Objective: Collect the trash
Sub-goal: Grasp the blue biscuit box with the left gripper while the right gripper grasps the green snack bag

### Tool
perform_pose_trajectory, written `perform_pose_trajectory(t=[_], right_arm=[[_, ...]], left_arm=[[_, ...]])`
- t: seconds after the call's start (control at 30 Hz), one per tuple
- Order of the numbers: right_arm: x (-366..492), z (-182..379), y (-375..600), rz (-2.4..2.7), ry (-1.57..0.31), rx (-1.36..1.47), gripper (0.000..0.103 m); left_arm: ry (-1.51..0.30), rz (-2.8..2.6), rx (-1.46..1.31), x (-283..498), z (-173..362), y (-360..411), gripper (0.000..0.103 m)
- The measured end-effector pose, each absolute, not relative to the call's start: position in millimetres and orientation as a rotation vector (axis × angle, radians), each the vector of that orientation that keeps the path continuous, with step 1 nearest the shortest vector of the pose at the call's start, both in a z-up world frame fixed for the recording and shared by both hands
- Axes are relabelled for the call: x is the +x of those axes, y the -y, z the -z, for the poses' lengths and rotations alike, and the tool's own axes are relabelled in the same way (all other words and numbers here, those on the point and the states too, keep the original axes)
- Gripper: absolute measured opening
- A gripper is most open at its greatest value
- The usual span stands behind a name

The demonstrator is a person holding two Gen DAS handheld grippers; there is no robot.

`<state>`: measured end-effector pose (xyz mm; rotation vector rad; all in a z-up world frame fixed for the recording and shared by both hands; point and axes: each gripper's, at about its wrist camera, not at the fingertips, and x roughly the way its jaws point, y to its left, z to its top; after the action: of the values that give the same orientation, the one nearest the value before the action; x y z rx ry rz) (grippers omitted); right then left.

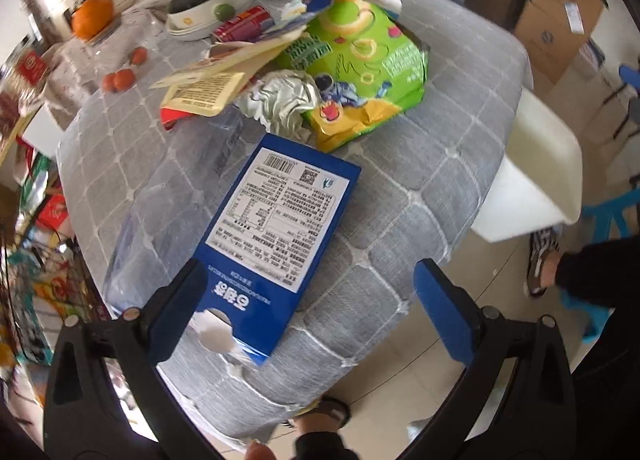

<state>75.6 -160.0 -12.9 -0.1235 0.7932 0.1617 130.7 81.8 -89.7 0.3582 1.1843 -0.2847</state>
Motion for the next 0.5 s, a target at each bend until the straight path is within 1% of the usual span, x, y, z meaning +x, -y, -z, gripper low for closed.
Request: perform_pose_trajectory(t=[0.07, 0.2, 0.33, 0.5], right_arm=[[79.7, 24.7, 162.9, -0.163, -0.822, -0.114, 0.103], [87.4, 43.9, 168.1, -0.174, -0.896, -0.120, 0.103], [92.9, 51.6, 172.0, -0.155, -0.918, -0.144, 0.103], [100.3, 59.1, 173.1, -0.147, -0.949, -0.159, 0.103]], left_arm=[[-1.223, 0.310, 0.418, 139.6, 98.9, -84.1, 0.102], [-1.283, 0.335, 0.400, 157.7, 108.2, -95.0, 0.102], [-1.348, 0.321, 0.430, 167.6, 127.3, -101.2, 0.102], [-1.383, 0.313, 0.439, 172.3, 141.2, -102.2, 0.102]])
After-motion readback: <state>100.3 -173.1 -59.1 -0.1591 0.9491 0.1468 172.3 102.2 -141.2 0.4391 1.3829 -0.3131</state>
